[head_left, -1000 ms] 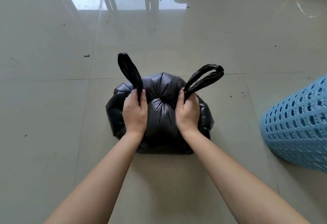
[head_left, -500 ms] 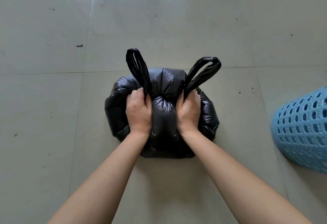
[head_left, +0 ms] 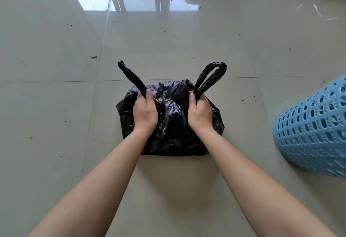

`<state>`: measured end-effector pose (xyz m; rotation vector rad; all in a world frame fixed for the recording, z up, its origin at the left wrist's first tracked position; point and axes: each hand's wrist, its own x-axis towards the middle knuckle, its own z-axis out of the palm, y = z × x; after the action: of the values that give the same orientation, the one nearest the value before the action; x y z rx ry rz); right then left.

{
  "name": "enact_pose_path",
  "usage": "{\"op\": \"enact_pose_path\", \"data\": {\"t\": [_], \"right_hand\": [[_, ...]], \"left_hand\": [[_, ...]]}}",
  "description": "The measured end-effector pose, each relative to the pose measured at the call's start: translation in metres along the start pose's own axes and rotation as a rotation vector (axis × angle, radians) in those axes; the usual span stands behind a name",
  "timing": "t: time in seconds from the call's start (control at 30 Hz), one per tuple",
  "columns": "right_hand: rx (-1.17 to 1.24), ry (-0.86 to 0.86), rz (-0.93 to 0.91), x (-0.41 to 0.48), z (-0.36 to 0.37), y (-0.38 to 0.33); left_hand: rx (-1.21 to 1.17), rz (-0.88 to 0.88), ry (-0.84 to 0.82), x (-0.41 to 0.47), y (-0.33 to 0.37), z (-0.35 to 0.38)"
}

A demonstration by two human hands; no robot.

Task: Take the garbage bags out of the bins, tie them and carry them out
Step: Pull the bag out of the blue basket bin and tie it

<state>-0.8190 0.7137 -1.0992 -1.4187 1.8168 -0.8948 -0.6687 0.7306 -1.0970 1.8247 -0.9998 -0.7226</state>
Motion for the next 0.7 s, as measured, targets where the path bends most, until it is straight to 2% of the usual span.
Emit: {"op": "enact_pose_path", "data": {"t": [0.13,0.27,0.4,0.47,0.63,0.7], "right_hand": [[0.147,0.067,0.041,-0.008,-0.024,-0.027],[0.277,0.187,-0.04,-0.011,-0.049,-0.065],[0.303,0.259,-0.128,-0.013,-0.066,-0.086],[0.275,0.261,-0.124,-0.017,-0.07,-0.086],[-0.069,0.109,0.096,-0.029,-0.076,-0.039],[-0.125,0.091,0.117,-0.034,-0.079,-0.026]], "left_hand": [[-0.198,0.035,0.103,-0.013,0.046,-0.006],[-0.298,0.13,0.184,-0.031,0.093,-0.009],[-0.312,0.219,0.223,-0.04,0.117,-0.013],[-0.302,0.123,0.21,-0.04,0.119,-0.014],[-0.254,-0.406,0.22,-0.048,0.076,-0.022],[-0.229,-0.399,0.207,-0.053,0.069,-0.023]]}}
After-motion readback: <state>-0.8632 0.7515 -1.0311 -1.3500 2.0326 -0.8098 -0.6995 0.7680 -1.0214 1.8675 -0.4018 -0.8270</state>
